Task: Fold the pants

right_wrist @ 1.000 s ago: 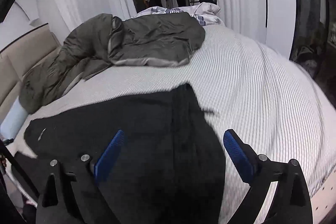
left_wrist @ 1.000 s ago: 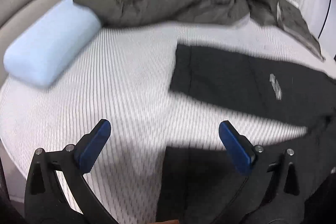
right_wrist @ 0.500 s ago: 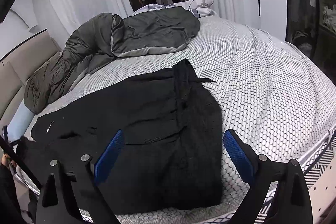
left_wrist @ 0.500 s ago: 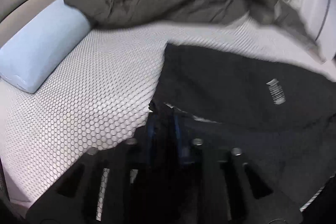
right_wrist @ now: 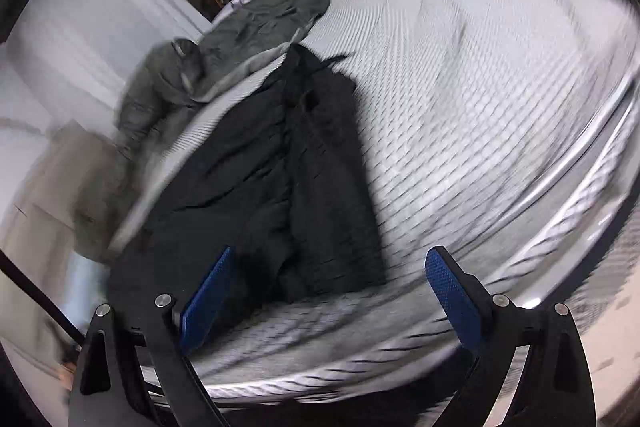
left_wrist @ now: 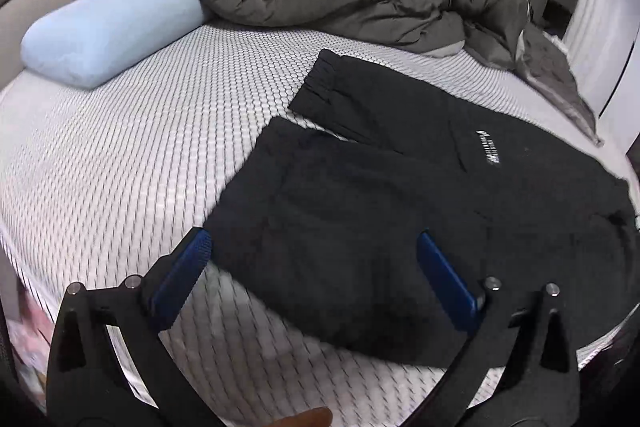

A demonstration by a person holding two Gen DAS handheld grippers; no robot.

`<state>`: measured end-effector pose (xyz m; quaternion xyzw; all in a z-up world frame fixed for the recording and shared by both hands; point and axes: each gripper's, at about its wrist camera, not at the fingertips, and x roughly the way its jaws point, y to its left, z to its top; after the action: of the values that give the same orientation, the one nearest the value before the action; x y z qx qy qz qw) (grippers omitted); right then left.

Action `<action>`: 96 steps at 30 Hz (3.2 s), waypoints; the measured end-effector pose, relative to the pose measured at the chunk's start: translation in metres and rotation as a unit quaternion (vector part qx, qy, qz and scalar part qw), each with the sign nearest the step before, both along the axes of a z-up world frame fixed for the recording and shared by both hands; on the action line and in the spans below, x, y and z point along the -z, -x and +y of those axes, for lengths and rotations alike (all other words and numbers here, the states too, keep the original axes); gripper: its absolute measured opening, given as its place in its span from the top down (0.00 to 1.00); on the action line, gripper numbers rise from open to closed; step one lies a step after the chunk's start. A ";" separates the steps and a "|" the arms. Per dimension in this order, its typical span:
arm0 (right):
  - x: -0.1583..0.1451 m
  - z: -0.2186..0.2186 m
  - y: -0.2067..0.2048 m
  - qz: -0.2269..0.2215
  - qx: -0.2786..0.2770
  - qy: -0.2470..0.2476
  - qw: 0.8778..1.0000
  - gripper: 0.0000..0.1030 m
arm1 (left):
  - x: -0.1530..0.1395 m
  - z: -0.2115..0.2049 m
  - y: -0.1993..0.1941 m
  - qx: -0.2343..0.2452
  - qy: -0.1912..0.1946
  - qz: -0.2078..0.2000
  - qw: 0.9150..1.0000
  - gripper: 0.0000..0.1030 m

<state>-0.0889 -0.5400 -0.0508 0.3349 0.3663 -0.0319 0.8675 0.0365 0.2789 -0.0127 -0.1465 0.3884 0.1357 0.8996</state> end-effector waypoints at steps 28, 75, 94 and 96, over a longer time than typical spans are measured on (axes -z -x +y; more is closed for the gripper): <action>0.006 -0.024 0.028 -0.054 -0.004 -0.049 0.997 0.25 | 0.036 -0.026 0.054 -0.014 0.082 0.000 0.997 0.25; 0.030 -0.032 0.019 -0.059 0.046 -0.075 0.994 0.39 | 0.049 0.023 0.061 -0.098 0.124 -0.051 0.986 1.00; 0.031 -0.033 0.064 -0.056 0.026 -0.043 0.997 0.51 | 0.050 0.026 0.098 -0.071 0.152 -0.077 0.983 0.62; 0.035 -0.029 0.068 -0.077 0.009 -0.066 0.995 0.51 | 0.050 0.023 0.105 -0.063 0.163 -0.081 0.981 0.45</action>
<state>-0.1566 -0.5690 -0.0860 0.3959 0.2969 0.0105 0.8689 -0.0682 0.3018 -0.0632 -0.3257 0.3209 0.1145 0.8820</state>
